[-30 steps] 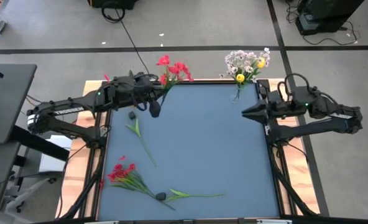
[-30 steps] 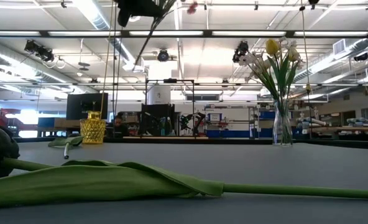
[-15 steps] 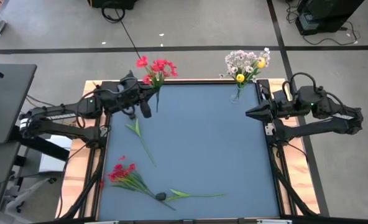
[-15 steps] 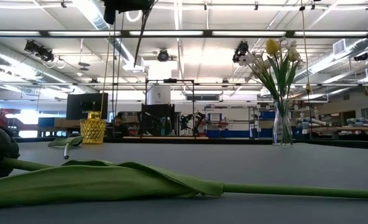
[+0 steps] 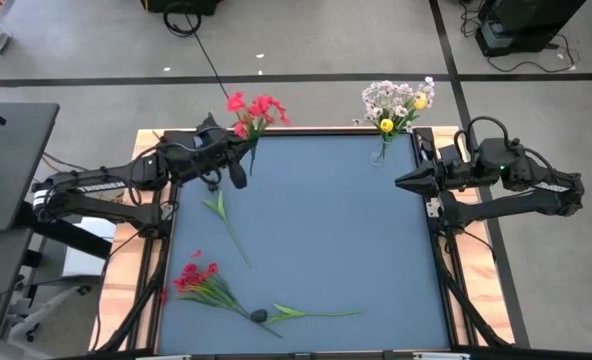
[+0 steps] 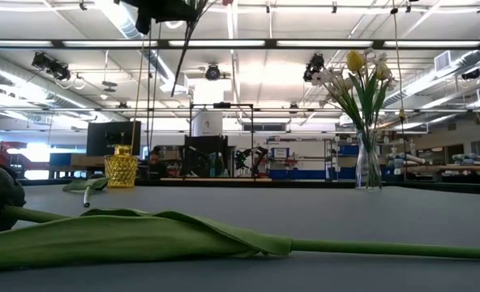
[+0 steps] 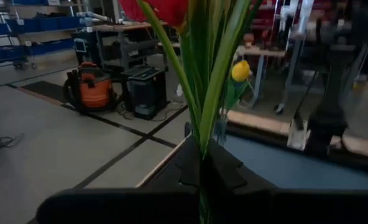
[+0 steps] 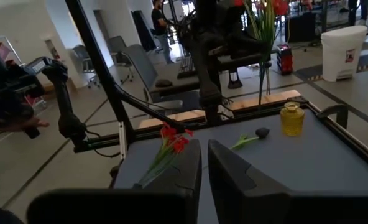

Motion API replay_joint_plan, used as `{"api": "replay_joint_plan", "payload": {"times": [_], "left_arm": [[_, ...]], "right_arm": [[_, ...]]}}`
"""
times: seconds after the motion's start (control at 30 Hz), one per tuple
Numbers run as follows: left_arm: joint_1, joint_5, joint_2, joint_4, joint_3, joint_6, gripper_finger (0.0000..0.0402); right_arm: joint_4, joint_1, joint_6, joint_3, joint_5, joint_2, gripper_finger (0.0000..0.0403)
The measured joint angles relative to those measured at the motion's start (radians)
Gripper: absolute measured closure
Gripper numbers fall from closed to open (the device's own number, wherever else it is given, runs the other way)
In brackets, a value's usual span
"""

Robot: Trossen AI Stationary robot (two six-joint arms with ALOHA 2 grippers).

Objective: Sort flowers into vase by color
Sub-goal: Put the right red flowers into the yellow vase

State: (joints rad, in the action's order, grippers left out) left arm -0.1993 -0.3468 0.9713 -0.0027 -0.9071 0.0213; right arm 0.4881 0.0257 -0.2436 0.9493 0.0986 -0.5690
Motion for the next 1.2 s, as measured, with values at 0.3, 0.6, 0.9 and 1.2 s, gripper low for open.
{"api": "replay_joint_plan", "payload": {"times": [0.3, 0.6, 0.9, 1.2], "left_arm": [[-0.075, 0.089, 0.009, -0.022, 0.000, -0.119, 0.0394], [-0.277, 0.409, -0.019, 0.103, 0.125, -0.109, 0.0394], [-0.402, 0.535, -0.083, 0.244, 0.281, -0.052, 0.0395], [-0.596, 0.446, -0.181, 0.164, 0.280, -0.093, 0.0395]], "right_arm": [[-0.001, 0.000, 0.000, 0.000, 0.000, -0.001, 0.0363], [-0.001, 0.000, 0.000, 0.000, 0.000, -0.001, 0.0363], [-0.001, 0.000, 0.000, 0.000, 0.000, -0.001, 0.0363], [-0.002, 0.000, 0.000, 0.000, 0.000, -0.001, 0.0363]]}}
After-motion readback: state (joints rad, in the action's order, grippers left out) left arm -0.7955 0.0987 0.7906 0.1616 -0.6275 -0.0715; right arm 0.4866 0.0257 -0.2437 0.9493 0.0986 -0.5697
